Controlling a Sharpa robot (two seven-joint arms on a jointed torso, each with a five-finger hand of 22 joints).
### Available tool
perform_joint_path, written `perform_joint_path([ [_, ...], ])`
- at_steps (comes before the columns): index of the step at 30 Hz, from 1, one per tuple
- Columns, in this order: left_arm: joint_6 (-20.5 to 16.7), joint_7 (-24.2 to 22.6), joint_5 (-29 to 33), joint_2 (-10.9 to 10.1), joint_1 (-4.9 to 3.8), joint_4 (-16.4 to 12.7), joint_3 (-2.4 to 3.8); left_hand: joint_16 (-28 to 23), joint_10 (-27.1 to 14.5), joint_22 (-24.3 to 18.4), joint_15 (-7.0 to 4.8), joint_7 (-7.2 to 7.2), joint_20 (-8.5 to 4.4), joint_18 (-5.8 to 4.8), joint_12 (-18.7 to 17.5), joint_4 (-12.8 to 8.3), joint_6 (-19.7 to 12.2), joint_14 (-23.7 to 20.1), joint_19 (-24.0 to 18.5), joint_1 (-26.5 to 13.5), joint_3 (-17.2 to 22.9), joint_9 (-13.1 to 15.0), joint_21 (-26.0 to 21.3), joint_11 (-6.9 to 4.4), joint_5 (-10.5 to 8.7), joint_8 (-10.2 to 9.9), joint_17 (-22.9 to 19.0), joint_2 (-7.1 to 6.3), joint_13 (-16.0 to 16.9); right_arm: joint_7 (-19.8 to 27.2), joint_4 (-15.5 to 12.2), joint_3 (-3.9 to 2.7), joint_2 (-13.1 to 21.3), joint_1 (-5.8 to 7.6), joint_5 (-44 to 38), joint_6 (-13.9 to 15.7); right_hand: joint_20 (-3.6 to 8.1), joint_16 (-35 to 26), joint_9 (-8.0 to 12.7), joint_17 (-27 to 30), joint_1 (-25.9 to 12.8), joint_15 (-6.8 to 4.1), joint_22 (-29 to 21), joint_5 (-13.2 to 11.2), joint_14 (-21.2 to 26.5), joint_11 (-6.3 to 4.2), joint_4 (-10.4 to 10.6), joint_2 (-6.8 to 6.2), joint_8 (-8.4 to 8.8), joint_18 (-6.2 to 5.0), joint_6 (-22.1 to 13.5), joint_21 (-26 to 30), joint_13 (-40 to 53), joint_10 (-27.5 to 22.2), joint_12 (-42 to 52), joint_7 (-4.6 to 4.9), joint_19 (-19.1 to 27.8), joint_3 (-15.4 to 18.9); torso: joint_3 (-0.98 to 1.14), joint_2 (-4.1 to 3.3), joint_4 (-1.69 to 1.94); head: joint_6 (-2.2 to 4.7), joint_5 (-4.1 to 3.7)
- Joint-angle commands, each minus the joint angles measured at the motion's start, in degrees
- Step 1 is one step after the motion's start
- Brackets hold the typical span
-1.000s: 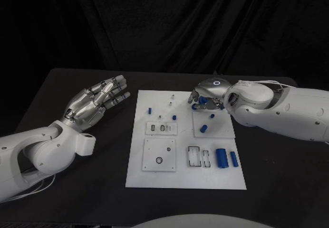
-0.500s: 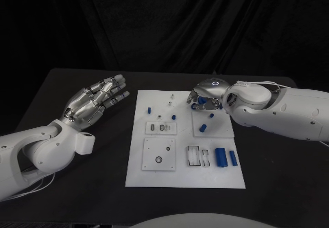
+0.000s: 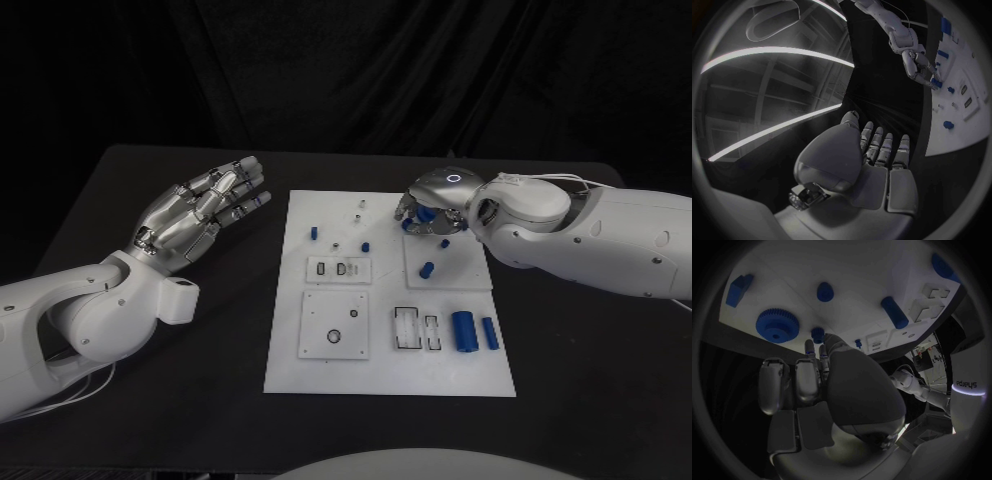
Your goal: Assemble the parts on the task board
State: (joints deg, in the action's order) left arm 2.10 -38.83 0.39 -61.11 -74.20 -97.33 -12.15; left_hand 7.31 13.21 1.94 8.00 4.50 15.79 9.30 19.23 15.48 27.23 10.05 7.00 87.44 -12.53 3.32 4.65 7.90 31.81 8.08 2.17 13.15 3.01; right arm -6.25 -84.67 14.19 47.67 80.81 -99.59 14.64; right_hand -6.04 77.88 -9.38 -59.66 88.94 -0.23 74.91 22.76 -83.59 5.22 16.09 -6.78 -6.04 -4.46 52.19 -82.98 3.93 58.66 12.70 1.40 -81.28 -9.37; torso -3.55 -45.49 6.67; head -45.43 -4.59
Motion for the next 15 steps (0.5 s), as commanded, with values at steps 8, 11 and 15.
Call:
perform_joint_path([
  [8, 1.0, -5.81, 0.22, 0.2, -0.1, 0.09, 0.04, 0.29, -0.09, -0.03, 0.47, 0.21, 0.59, 1.09, -0.06, -0.11, -0.24, 0.12, 0.11, 0.7, 0.49, -0.04, 0.07, 0.22, 0.31, 0.15, 0.07, -0.05, -0.02, 0.44, 1.12, -0.04, -0.33, -0.46, -0.56, 1.05, -0.08, 0.2, -1.8, -0.77, 1.03, 0.01, 2.16, 1.76, -0.2, -0.5, -1.74, 0.09, -1.22, 1.19, 3.23, -0.26, 0.21, 2.01, -0.29, 0.86, -0.18, -3.05, 0.05, 0.09, 0.03, -0.24, -0.1],
  [11, 1.04, -5.81, 0.22, 0.21, -0.1, 0.1, 0.04, 0.33, -0.06, -0.02, 0.53, 0.22, 0.61, 1.09, -0.02, -0.13, -0.2, 0.18, 0.14, 0.74, 0.56, -0.03, 0.1, 0.22, 0.39, 0.18, 0.08, -0.04, -0.01, 0.83, 1.52, -0.04, -0.5, -0.64, -0.56, 1.58, 0.16, 0.35, -2.6, -1.18, 1.25, -0.24, 2.33, 1.36, -0.24, -0.67, -2.36, 0.13, -1.83, 1.22, 4.01, -0.29, 0.26, 2.38, -0.33, 1.48, -0.23, -3.69, 0.02, 0.13, 0.06, -0.29, -0.09],
  [15, 1.11, -5.75, 0.22, 0.25, -0.09, 0.18, 0.04, 0.33, -0.06, -0.02, 0.53, 0.22, 0.61, 1.09, -0.02, -0.13, -0.2, 0.18, 0.14, 0.74, 0.56, -0.03, 0.1, 0.22, 0.39, 0.18, 0.08, -0.04, -0.01, 1.31, 2.12, -0.04, -0.84, -0.98, -0.56, 1.96, 0.3, 0.4, -3.06, -1.32, 1.28, -0.37, 2.38, 0.95, -0.26, -0.77, -2.69, 0.17, -2.12, 1.23, 4.28, -0.29, 0.31, 2.68, -0.3, 1.78, -0.23, -4.0, 0.01, 0.15, 0.06, -0.37, -0.1],
])
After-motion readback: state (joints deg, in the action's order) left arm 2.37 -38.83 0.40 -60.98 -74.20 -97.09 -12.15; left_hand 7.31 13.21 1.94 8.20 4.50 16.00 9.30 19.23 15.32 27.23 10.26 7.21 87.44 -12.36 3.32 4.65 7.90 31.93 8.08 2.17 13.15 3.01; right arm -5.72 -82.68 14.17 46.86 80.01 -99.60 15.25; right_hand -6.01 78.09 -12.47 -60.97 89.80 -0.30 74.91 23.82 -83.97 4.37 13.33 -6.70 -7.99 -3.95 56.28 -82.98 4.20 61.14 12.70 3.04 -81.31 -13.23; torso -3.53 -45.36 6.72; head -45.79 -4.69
